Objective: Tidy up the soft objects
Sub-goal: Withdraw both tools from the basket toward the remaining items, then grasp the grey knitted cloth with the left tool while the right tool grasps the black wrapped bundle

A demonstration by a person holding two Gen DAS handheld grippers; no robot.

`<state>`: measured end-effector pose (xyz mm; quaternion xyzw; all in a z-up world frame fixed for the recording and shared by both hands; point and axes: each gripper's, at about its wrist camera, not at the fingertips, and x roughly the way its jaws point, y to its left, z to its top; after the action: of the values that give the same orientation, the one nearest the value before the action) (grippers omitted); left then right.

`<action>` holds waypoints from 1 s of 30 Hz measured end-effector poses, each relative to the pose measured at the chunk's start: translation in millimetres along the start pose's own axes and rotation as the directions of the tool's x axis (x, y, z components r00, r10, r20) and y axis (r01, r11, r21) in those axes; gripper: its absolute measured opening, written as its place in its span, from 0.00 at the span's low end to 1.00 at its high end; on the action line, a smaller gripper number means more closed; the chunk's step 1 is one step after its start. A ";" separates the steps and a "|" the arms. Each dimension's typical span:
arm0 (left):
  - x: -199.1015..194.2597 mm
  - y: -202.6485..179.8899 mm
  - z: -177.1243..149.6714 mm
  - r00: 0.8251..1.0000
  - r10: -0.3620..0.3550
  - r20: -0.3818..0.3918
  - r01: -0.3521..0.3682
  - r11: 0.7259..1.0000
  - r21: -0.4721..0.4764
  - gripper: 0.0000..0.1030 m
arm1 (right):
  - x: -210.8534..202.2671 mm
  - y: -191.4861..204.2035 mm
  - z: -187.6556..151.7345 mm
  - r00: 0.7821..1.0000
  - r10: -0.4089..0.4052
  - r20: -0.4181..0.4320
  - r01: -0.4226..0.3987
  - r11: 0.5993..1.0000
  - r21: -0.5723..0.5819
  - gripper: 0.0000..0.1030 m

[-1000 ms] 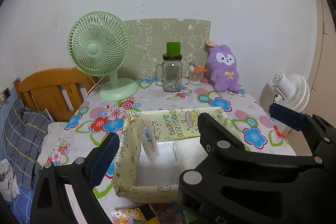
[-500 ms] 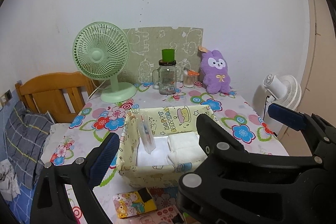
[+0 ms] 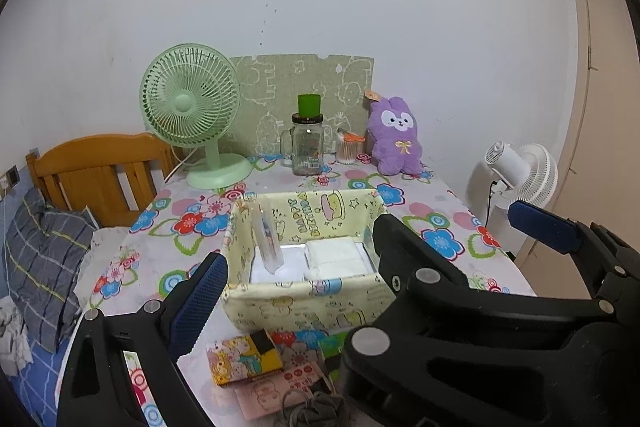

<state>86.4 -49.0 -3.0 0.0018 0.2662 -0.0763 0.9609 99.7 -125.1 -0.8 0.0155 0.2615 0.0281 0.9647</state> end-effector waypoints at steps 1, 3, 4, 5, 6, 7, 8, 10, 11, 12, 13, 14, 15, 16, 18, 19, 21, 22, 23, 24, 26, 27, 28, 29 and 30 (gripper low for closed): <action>-1.0 -0.6 -2.0 1.000 0.003 0.000 -0.003 1.000 -0.001 0.95 | -1.2 -0.2 -2.2 1.000 0.002 -0.004 -0.002 1.000 0.004 0.99; -3.0 -1.6 -5.5 1.000 0.011 0.004 -0.011 1.000 -0.001 0.95 | -3.2 -0.1 -6.0 1.000 0.004 -0.008 -0.004 1.000 0.005 0.99; -4.6 -2.2 -7.9 1.000 0.014 0.009 -0.014 1.000 -0.001 0.95 | -5.1 0.0 -8.7 1.000 0.004 -0.006 -0.004 1.000 0.005 0.99; -6.2 -2.6 -10.4 1.000 0.014 0.012 -0.014 1.000 -0.001 0.94 | -6.5 0.2 -10.9 1.000 0.007 -0.002 -0.007 1.000 0.005 0.99; -7.4 -2.7 -12.2 1.000 0.014 0.013 -0.014 1.000 0.000 0.94 | -7.8 -0.2 -12.7 1.000 0.011 0.002 -0.011 1.000 0.005 0.99; -8.8 -3.0 -14.6 1.000 0.016 0.015 -0.016 1.000 0.001 0.94 | -9.2 -0.2 -15.4 1.000 0.016 0.003 -0.016 1.000 0.004 0.99; -10.1 -3.3 -17.1 1.000 0.018 0.018 -0.018 1.000 0.000 0.94 | -10.2 0.7 -17.1 1.000 0.019 0.004 -0.019 1.000 0.002 0.99; -11.4 -3.1 -21.5 1.000 0.017 0.017 -0.016 1.000 -0.005 0.94 | -12.2 1.2 -21.8 1.000 0.019 0.007 -0.019 1.000 0.000 0.99; -11.5 -3.0 -23.3 1.000 0.013 0.015 -0.013 1.000 -0.008 0.93 | -12.6 1.3 -22.8 1.000 0.015 0.009 -0.015 1.000 -0.001 0.99; -11.8 -3.0 -26.1 1.000 0.008 0.011 -0.008 1.000 -0.011 0.93 | -13.8 1.6 -25.2 1.000 0.007 0.015 -0.007 1.000 -0.004 0.99; -12.3 -3.1 -27.9 1.000 0.005 0.010 -0.005 1.000 -0.014 0.93 | -15.0 1.8 -27.5 1.000 0.001 0.018 -0.001 1.000 -0.005 0.99; -12.6 -3.0 -29.9 1.000 0.003 0.011 -0.003 1.000 -0.016 0.92 | -15.9 1.6 -29.7 1.000 0.001 0.021 -0.001 1.000 -0.006 0.99; -13.2 -3.2 -32.3 1.000 0.001 0.013 -0.001 1.000 -0.017 0.92 | -16.9 1.6 -31.5 1.000 0.002 0.024 -0.002 1.000 -0.006 0.99; -13.4 -4.1 -34.9 1.000 0.001 0.016 -0.001 1.000 -0.015 0.92 | -17.9 1.0 -34.6 1.000 0.002 0.028 -0.002 1.000 -0.001 0.99; -13.9 -5.6 -39.1 1.000 0.008 0.020 -0.008 1.000 -0.011 0.92 | -18.4 -0.2 -38.7 1.000 0.004 0.030 -0.004 1.000 0.006 0.99; -14.0 -5.8 -41.4 1.000 0.008 0.019 -0.008 1.000 -0.011 0.91 | -17.7 -0.8 -41.1 1.000 0.005 0.026 -0.006 1.000 0.009 0.99; -13.0 -6.5 -47.2 1.000 0.003 0.011 -0.003 1.000 -0.014 0.90 | -17.3 -1.3 -46.8 1.000 0.011 0.023 -0.011 1.000 0.012 0.99; -12.3 -6.2 -49.4 1.000 0.001 0.006 -0.001 1.000 -0.016 0.90 | -16.8 -0.9 -49.6 1.000 0.010 0.020 -0.010 1.000 0.009 0.99; -11.4 -5.9 -52.2 1.000 -0.001 0.003 0.001 1.000 -0.018 0.90 | -16.5 -0.6 -52.1 1.000 0.009 0.018 -0.009 1.000 0.007 0.99; -10.3 -6.0 -55.2 1.000 -0.001 -0.002 0.001 1.000 -0.019 0.90 | -16.0 -0.7 -54.7 1.000 0.008 0.014 -0.008 1.000 0.006 0.99; -9.5 -6.6 -59.5 1.000 0.001 -0.005 -0.001 1.000 -0.019 0.90 | -14.0 -1.3 -60.1 1.000 0.007 0.008 -0.007 1.000 0.007 0.99; -9.0 -6.9 -62.2 1.000 0.002 -0.007 -0.003 1.000 -0.018 0.90 | -13.3 -1.6 -62.4 1.000 0.008 0.008 -0.008 1.000 0.008 0.99; -8.4 -7.2 -65.0 1.000 0.003 -0.008 -0.003 1.000 -0.016 0.90 | -12.8 -1.9 -65.2 1.000 0.008 0.008 -0.008 1.000 0.008 0.99; -7.9 -7.6 -67.5 1.000 0.004 -0.010 -0.004 1.000 -0.015 0.90 | -12.2 -2.1 -68.3 1.000 0.008 0.007 -0.008 1.000 0.010 0.99; -7.5 -7.5 -70.3 1.000 0.003 -0.012 -0.003 1.000 -0.014 0.89 | -11.4 -2.3 -71.6 1.000 0.009 0.004 -0.009 1.000 0.012 0.99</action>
<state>43.0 -52.2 -59.2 -0.0038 0.2727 -0.0729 0.9593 53.8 -126.9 -56.9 0.0225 0.2596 0.0309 0.9649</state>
